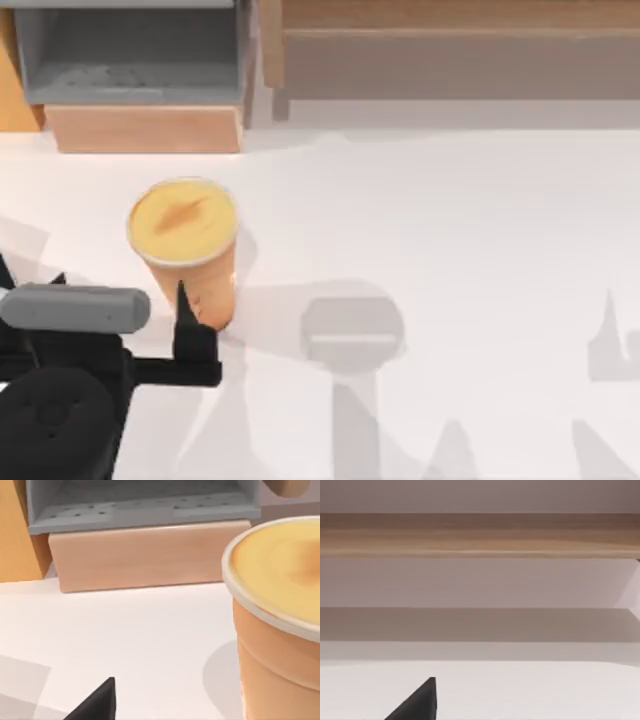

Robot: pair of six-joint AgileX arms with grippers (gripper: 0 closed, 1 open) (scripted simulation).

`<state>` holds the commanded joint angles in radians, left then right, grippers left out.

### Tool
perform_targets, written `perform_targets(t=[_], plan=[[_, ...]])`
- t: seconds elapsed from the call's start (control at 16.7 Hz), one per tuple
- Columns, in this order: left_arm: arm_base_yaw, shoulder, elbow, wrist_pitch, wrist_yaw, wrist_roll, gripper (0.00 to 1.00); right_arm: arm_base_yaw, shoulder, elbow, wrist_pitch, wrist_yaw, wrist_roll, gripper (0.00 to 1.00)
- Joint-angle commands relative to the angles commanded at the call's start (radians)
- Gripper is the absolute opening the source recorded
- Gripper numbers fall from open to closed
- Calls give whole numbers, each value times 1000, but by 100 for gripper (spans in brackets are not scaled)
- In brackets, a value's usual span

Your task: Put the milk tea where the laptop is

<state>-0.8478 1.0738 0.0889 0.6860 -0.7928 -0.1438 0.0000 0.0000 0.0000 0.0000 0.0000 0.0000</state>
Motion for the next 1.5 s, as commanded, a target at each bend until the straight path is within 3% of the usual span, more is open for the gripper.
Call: perform_targets(t=[0.18,0.42,0.96,1.14,1.5], plan=[[-99,193,14,151,-93,-58,100,0,0,0,0,0,0,100],[-171,378,27,306,-159,-124,100,0,0,0,0,0,0,100],[-188,437,30,361,-177,-146,100,0,0,0,0,0,0,100],[-133,508,72,421,-122,-113,100,0,0,0,0,0,0,100],[71,737,191,585,78,-30,100,0,0,0,0,0,0,100]])
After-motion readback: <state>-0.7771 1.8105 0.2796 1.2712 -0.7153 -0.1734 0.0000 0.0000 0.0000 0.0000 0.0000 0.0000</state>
